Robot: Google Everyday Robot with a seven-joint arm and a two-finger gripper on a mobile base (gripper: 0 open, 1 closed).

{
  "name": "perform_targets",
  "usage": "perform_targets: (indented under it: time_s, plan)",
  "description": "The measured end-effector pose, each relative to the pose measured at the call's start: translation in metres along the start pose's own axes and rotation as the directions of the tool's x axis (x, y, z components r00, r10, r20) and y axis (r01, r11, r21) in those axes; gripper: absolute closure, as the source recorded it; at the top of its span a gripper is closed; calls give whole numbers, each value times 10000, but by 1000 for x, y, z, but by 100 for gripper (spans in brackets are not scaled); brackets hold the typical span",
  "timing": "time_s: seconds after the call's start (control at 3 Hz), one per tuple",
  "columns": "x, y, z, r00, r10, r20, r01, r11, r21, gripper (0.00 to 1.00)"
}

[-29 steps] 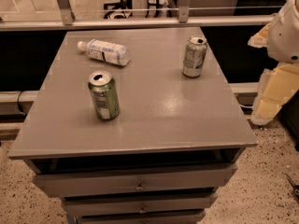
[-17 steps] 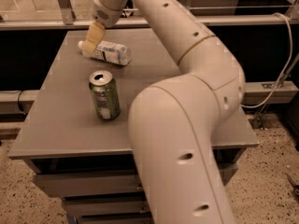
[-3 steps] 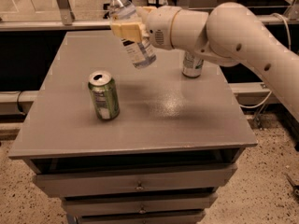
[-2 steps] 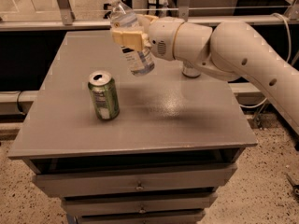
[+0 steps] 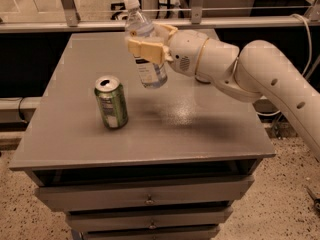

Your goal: Place blue plastic bottle upright

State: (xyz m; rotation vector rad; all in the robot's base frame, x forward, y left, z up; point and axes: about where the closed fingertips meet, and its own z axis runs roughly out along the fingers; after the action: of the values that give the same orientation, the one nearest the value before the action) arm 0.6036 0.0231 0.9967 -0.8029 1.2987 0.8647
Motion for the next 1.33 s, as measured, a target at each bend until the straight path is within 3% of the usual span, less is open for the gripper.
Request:
perform_targets:
  time_s: [0.33,1.0,1.33]
  plan:
    - [10,4,-21,9976,129,674,-84,9977,-668,100]
    - [18,11,-51,9899,-74,1414,256,9915,-1272,100]
    - [19,15,-78,9850,-262,1704,490,9901,-1312,100]
